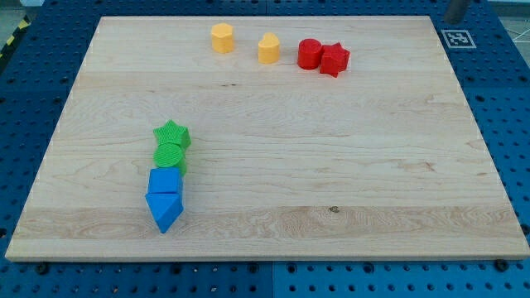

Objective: Point your arm towards red circle

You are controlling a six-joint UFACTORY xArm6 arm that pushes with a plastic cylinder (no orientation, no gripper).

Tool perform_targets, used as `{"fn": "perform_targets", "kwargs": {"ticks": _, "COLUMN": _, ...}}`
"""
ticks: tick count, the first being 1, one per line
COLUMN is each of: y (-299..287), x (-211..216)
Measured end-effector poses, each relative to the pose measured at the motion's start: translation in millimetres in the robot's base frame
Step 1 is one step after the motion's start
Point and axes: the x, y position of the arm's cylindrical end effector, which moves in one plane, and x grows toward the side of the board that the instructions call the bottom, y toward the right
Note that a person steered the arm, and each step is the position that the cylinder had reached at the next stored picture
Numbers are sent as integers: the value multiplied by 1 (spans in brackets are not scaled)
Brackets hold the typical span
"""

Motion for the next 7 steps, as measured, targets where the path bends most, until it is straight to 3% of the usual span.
{"fn": "perform_targets", "kwargs": {"ticks": 4, "y": -175, "x": 21}}
{"fn": "perform_targets", "kwargs": {"ticks": 7, "y": -194, "x": 24}}
